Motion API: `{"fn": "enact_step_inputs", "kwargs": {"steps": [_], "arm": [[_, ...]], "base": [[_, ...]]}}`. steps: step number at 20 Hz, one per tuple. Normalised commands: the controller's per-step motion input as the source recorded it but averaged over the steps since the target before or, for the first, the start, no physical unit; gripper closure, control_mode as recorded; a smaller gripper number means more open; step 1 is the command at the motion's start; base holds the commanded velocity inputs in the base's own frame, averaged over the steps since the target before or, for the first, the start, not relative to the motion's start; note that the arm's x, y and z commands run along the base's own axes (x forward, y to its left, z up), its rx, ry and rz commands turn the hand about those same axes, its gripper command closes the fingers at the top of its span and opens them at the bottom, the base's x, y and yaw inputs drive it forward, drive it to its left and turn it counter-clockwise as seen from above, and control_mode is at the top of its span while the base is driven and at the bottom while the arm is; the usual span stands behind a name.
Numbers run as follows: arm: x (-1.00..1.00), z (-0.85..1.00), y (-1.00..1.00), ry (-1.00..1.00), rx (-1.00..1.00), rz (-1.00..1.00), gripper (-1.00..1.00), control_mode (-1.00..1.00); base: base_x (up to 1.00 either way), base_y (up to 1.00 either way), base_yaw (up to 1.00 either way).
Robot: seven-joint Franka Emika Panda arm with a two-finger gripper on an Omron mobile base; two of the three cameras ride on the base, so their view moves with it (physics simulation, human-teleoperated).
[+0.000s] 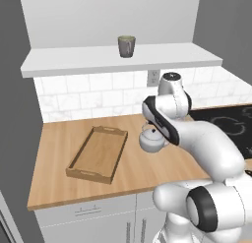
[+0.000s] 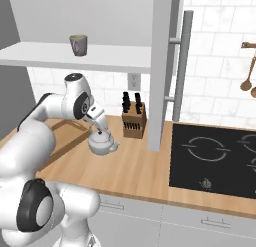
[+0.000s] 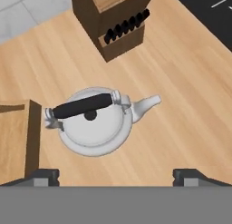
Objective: Pick the kettle from the counter and place it on the tray. Then pick the mug from the cabinet and place it on the tray. Then close the cabinet doors.
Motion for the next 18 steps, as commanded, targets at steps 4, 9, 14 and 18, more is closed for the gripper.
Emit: {"fn": "enact_step_inputs", "kwargs": {"steps": [4, 9, 14, 18], "arm": [[0.36, -0.19, 0.00, 0.00, 0.06, -0.10, -1.00, -1.00], [0.31, -0.12, 0.00, 0.00, 0.06, -0.10, -1.00, -1.00], [0.15, -0.20, 0.00, 0.00, 0.01, -0.09, -1.00, -1.00], [0.13, -0.21, 0.00, 0.00, 0.00, -0.08, -1.00, -1.00]], "base": [[0.00, 0.00, 0.00], [0.00, 0.00, 0.00], [0.00, 0.00, 0.00], [0.00, 0.00, 0.00]]}}
